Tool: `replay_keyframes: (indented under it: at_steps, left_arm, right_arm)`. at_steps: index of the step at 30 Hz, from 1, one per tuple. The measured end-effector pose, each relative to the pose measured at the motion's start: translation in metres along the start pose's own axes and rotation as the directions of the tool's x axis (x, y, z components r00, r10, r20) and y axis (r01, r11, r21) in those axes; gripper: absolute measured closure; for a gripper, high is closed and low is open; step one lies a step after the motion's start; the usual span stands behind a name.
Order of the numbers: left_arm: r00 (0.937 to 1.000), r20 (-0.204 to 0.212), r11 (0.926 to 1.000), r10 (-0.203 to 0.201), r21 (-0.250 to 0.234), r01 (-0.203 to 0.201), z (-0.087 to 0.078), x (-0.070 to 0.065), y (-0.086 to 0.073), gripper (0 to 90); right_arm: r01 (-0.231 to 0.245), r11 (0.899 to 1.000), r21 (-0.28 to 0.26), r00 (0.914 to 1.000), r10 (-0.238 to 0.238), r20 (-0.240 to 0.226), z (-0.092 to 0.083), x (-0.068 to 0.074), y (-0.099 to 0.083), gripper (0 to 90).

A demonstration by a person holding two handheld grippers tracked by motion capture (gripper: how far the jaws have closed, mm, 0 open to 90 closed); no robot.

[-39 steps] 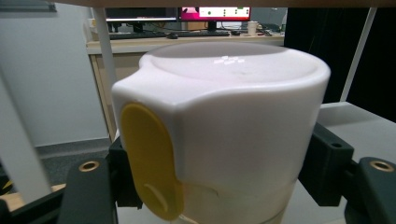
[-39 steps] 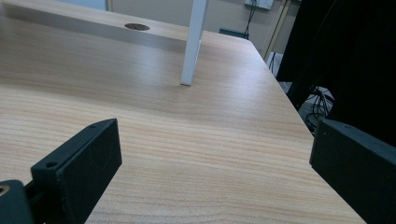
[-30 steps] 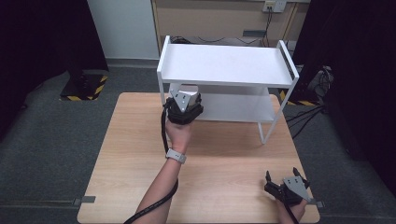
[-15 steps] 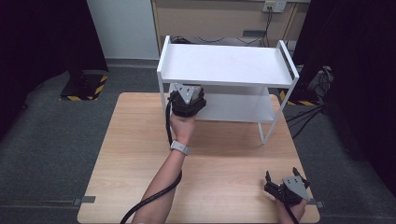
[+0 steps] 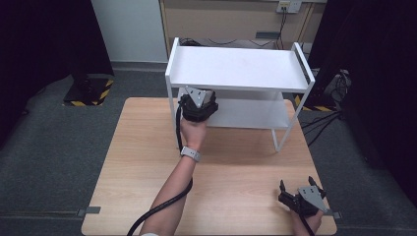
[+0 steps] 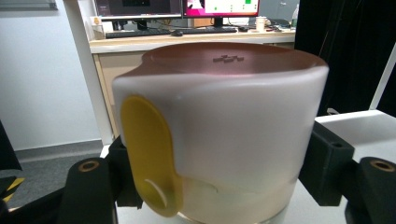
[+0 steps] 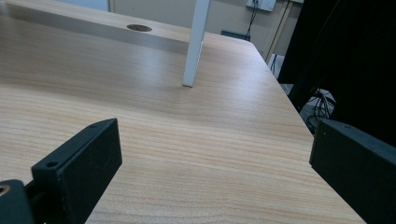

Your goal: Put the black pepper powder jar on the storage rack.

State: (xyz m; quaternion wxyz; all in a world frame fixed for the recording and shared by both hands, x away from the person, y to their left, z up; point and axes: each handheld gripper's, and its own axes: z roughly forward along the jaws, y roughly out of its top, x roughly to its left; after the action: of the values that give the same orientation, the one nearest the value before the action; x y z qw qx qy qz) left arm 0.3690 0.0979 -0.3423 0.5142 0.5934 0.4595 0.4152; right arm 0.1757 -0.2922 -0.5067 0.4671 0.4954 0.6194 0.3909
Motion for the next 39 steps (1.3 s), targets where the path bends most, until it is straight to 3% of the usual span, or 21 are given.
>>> replay_keyframes:
  at_steps: [4, 8, 11, 14, 18, 20, 22, 33, 36, 39]
  left_arm:
    - [0.9998, 0.01, 0.9998, -0.02, 0.004, 0.02, 0.0, 0.003, 0.001, 29.8]
    - [0.9998, 0.012, 0.9999, -0.014, -0.007, 0.014, -0.001, 0.005, -0.001, 29.4]
    - [0.9999, 0.015, 0.9999, -0.007, -0.008, 0.007, -0.001, 0.003, 0.001, 23.5]
    - [0.999, 0.013, 0.9991, -0.042, 0.0, 0.042, -0.003, 0.003, 0.0, 17.8]
    - [0.9995, -0.007, 0.9995, -0.031, 0.002, 0.031, -0.008, 0.0, -0.002, 13.3]
    - [0.9995, -0.015, 0.9996, -0.027, -0.005, 0.027, -0.012, -0.001, -0.004, 12.3]
    - [0.9988, -0.003, 0.9987, -0.05, -0.011, 0.05, -0.019, 0.001, -0.007, 11.4]
    - [0.9985, -0.037, 0.9992, -0.039, -0.004, 0.039, -0.045, -0.007, -0.017, 9.4]
    - [0.9963, -0.036, 0.9969, -0.078, 0.003, 0.079, -0.056, -0.005, -0.017, 9.3]
    - [0.9951, -0.038, 0.9957, -0.092, -0.014, 0.091, -0.069, -0.005, -0.022, 8.8]
  right_arm:
    - [0.0, 1.0, -0.001, 1.0, 0.0, -0.001, 0.0, 0.0, 0.0, 2.2]
    - [0.0, 1.0, -0.001, 1.0, 0.0, -0.001, 0.0, 0.0, 0.0, 2.2]
    - [0.002, 1.0, 0.001, 1.0, -0.002, -0.001, 0.0, 0.0, 0.0, 2.2]
    - [0.005, 1.0, 0.003, 1.0, -0.005, 0.0, 0.0, 0.0, 0.001, 2.2]
    - [0.002, 1.0, 0.003, 1.0, -0.002, 0.002, 0.0, 0.0, 0.001, 2.1]
    - [0.003, 1.0, 0.004, 1.0, -0.003, 0.002, 0.0, 0.001, 0.001, 2.2]
    - [0.006, 1.0, 0.006, 1.0, -0.006, 0.001, 0.0, 0.001, 0.001, 2.1]
    - [0.01, 1.0, 0.011, 0.9999, -0.01, -0.001, 0.0, 0.0, 0.002, 2.2]
    - [0.012, 1.0, 0.012, 0.9999, -0.012, -0.003, 0.0, 0.0, 0.002, 2.2]
    - [0.011, 1.0, 0.014, 0.9999, -0.011, -0.003, 0.0, 0.001, 0.002, 2.2]
